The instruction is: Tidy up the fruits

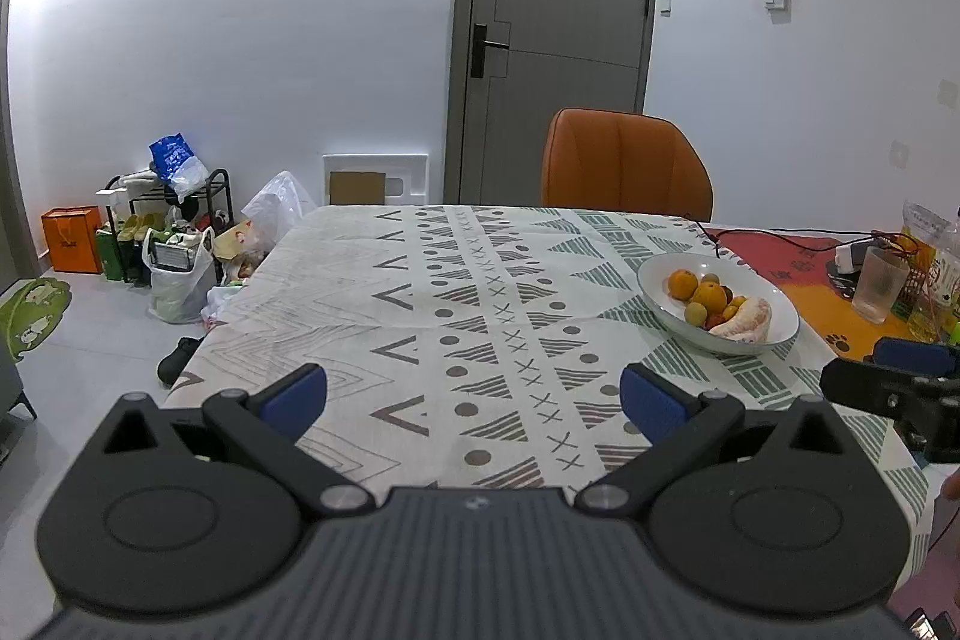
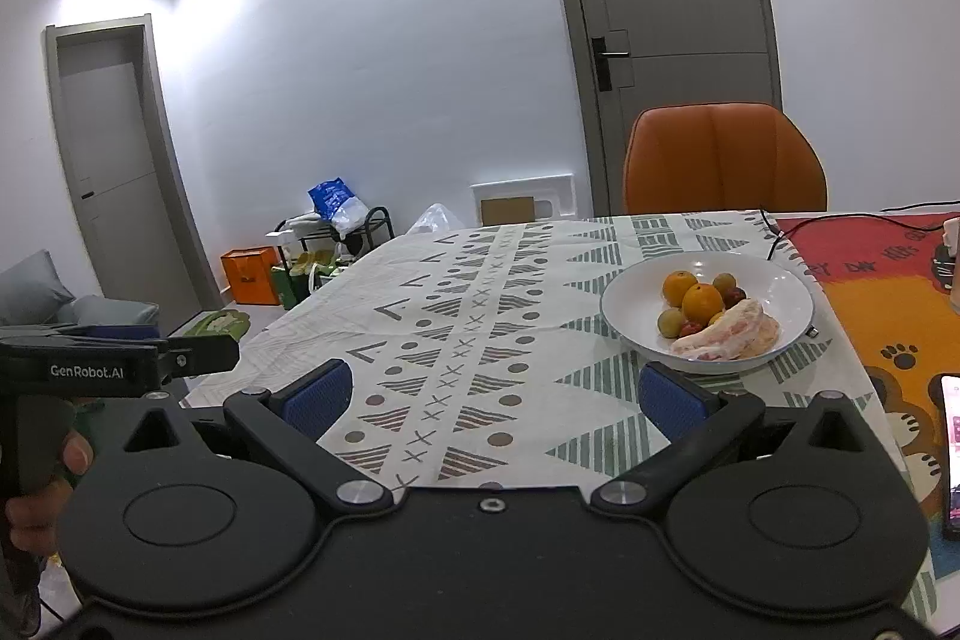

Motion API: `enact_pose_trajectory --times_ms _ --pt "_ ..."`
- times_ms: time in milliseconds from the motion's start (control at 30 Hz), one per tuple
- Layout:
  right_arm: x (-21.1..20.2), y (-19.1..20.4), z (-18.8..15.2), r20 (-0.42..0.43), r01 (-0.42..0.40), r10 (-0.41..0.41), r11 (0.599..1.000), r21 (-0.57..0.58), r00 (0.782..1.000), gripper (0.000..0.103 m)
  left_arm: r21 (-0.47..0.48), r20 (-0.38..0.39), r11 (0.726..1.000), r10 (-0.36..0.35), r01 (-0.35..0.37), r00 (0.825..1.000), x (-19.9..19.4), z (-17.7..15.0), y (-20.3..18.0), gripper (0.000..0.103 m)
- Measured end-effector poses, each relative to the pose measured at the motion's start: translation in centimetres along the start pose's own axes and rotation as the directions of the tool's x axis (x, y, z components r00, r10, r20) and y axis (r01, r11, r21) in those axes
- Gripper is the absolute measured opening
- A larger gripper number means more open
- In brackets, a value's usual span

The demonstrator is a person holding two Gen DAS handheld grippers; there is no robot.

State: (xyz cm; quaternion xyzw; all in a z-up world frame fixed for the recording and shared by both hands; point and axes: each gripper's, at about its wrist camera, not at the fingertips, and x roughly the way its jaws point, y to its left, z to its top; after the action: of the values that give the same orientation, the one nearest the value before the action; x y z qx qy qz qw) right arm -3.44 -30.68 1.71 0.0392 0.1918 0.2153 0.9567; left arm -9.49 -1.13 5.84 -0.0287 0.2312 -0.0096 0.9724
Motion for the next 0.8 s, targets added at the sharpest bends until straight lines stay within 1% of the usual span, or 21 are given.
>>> enact_pose_trajectory --times_ms 800 --pt "-0.05 0.11 0.1 0.001 -0.002 0.002 1.0 -0.006 1.0 0.103 -0.006 0.002 1.0 0.003 -0.003 1.0 -0.09 0.05 0.06 0.103"
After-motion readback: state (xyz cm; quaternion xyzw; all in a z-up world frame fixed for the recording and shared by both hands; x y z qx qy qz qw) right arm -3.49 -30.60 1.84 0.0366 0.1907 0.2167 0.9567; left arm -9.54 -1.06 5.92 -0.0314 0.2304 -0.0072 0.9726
